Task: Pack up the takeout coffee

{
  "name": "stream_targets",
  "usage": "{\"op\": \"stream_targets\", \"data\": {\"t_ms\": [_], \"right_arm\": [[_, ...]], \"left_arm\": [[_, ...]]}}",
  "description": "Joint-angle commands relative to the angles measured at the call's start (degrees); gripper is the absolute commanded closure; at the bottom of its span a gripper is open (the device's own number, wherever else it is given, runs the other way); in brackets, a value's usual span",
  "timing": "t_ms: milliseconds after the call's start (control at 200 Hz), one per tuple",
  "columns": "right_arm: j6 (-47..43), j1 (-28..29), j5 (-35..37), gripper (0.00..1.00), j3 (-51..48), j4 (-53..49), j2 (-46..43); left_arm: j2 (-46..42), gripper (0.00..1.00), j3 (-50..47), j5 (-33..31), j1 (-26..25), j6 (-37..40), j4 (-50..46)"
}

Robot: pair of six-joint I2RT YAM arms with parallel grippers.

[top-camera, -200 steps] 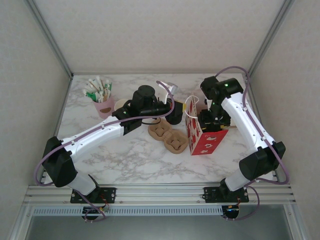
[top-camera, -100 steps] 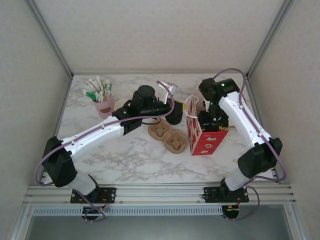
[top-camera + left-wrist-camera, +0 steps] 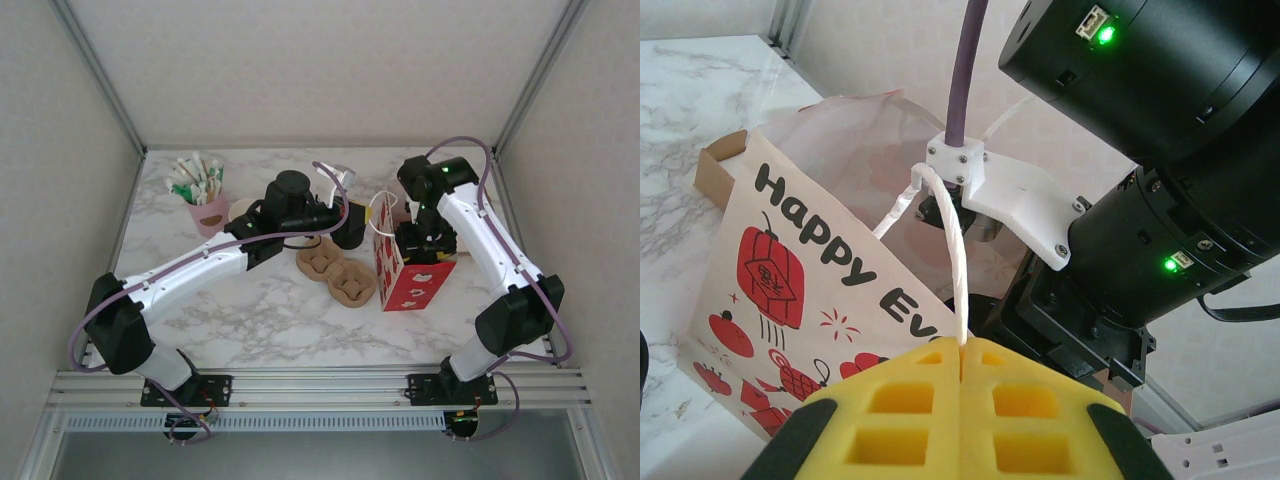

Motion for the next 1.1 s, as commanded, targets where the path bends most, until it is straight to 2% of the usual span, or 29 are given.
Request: {"op": "stream_targets", "data": {"t_ms": [0,406,1097], "right_arm": [[-0.7,-0.38,-1.1,0.32,-0.01,-0.62,0.3],[-0.82,-0.38,-2.83,0.32,-1.48,2.01,-1.5],[-0.71,-0.4,-1.89,0.32,-4.9,6.17,-4.96]], "left_arm": [[0.5,1.0,1.13,-0.84,-0.57,1.34,-0.33],[0.24,1.0,0.89,-1.09,-0.55,1.52,-0.34],[0.5,1.0,0.78,-1.09,-0.58,1.43,-0.34]]}}
